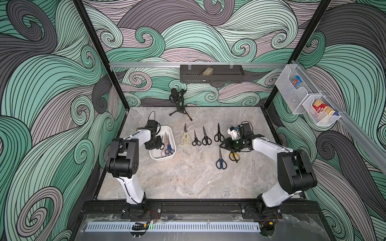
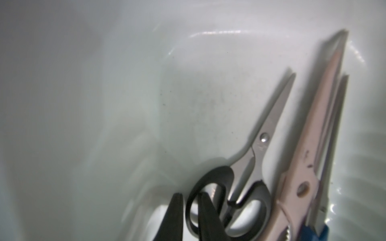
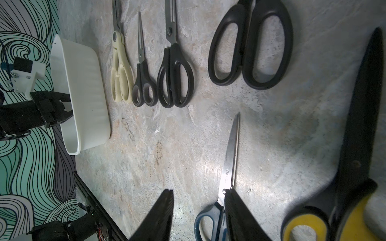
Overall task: Take the scissors out of the storage box
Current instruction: Pick up the scissors from the storage box.
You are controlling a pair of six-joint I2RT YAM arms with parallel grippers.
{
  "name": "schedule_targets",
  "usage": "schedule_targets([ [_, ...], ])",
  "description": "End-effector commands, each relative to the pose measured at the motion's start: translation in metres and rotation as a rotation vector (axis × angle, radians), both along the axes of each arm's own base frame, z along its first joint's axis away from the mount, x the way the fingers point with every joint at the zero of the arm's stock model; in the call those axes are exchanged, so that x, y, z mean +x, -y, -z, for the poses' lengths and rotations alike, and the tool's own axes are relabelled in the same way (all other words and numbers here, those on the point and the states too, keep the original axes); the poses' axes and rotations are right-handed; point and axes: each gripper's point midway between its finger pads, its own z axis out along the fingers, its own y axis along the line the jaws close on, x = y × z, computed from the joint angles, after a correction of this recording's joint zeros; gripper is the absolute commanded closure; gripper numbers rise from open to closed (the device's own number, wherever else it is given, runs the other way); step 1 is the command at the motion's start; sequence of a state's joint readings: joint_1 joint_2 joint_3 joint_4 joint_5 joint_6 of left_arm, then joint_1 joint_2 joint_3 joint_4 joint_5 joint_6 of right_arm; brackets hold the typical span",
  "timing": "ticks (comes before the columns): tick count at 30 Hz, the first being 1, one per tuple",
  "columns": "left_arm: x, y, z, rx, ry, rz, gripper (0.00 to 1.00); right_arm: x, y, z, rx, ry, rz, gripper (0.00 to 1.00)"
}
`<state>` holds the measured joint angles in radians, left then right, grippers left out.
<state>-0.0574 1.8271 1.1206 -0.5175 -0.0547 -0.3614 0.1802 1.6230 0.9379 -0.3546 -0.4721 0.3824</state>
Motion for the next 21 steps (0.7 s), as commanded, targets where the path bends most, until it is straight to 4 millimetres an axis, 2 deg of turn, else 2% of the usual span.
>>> schedule_targets([
  [1,-0.007,-0.004,0.015,0.014,-0.047,-0.006,0.88,0.002,-0.002,0.0,-0.003,0.0,0.001,0.56],
  [6,-0.009,-0.004,0.019,0.012,-0.056,-0.013,1.0,0.002,-0.002,0.0,-0.002,0.002,0.002,0.56],
  [10,-0.008,-0.004,0.018,0.002,-0.056,-0.017,1.0,0.003,-0.002,-0.005,0.002,0.012,0.003,0.56],
  [13,-0.004,-0.003,0.005,-0.008,-0.027,-0.02,1.0,0.004,-0.007,-0.012,0.015,0.031,-0.011,0.56],
  [16,0.003,0.0,-0.018,-0.033,0.028,-0.015,1.0,0.006,-0.018,-0.024,0.032,0.063,-0.042,0.56],
  [21,0.01,0.011,-0.05,-0.094,0.095,0.006,1.0,0.009,-0.054,-0.045,0.059,0.117,-0.141,0.56],
])
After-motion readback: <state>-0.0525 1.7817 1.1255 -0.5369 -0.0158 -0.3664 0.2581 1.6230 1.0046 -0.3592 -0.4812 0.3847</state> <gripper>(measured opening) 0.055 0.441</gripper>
